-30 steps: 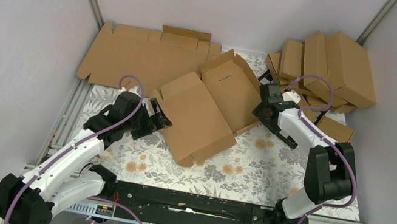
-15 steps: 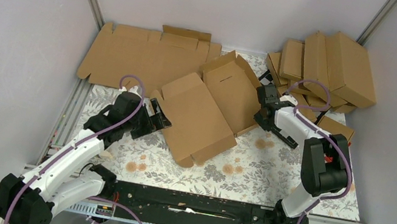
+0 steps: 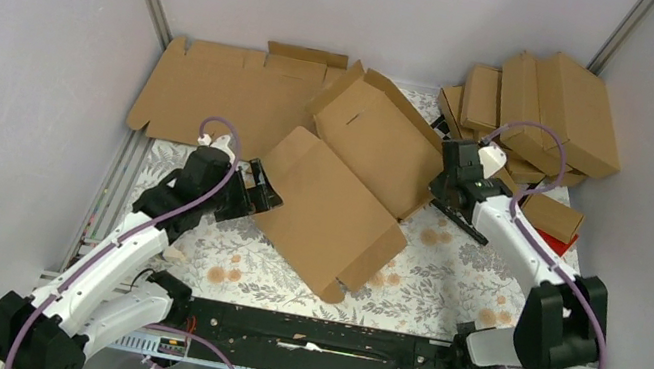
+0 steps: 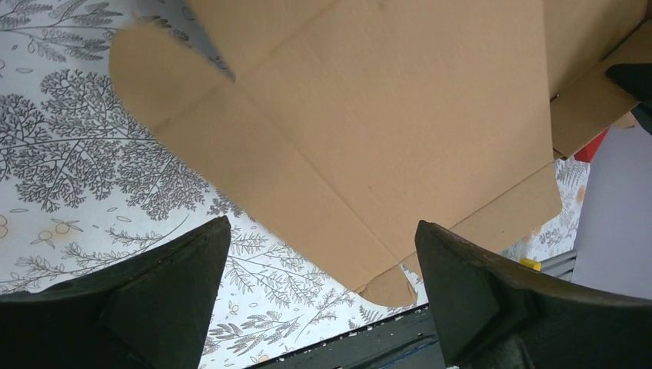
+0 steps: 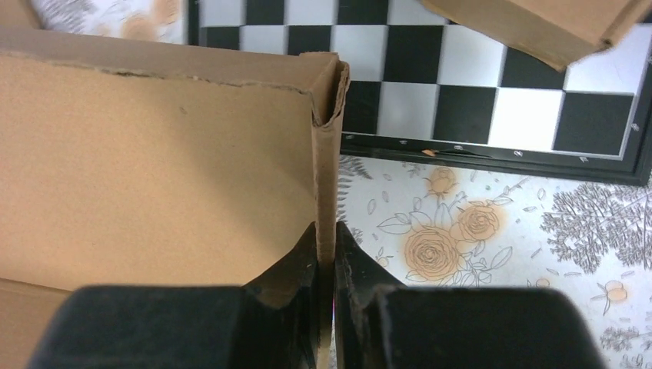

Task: Fold the paper box

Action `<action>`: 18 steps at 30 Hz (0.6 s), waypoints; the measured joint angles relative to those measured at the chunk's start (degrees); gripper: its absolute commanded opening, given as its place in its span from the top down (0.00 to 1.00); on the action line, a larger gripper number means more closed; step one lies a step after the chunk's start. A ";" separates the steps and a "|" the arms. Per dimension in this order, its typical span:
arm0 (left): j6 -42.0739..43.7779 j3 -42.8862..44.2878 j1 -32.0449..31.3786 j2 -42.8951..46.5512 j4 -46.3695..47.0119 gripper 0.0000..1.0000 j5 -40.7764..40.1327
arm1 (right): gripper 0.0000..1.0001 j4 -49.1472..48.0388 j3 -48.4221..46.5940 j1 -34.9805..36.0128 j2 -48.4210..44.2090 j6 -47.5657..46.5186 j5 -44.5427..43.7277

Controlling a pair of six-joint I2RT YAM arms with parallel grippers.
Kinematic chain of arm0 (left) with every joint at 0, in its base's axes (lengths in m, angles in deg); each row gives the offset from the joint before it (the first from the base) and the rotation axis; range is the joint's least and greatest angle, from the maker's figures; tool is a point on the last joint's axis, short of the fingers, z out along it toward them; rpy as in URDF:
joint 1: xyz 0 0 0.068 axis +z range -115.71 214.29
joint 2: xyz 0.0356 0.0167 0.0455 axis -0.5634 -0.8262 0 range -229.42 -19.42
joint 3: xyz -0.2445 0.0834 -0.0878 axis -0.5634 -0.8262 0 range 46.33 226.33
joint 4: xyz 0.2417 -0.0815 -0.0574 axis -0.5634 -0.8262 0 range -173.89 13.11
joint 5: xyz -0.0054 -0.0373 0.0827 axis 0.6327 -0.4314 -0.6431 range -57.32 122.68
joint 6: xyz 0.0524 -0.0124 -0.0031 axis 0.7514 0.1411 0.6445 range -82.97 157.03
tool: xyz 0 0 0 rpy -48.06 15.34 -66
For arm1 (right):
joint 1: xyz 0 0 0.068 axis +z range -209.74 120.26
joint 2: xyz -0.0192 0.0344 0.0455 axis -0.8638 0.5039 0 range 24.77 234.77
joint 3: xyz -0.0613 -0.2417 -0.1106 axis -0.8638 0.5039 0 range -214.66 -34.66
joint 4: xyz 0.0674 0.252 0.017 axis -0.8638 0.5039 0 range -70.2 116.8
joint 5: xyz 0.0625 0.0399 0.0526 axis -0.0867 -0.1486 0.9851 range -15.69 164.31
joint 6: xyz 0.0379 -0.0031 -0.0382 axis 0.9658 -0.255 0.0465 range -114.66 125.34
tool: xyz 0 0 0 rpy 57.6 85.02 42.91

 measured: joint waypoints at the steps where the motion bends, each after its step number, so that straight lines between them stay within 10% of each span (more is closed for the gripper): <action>1: 0.50 0.24 -0.02 0.07 0.00 0.01 0.22 | 1.00 -0.61 0.42 -0.02 -1.14 -0.96 0.59; 18: 13.44 24.79 -0.02 -0.44 -11.93 0.01 8.55 | 1.00 2.73 -15.56 -0.04 -2.10 -48.19 32.92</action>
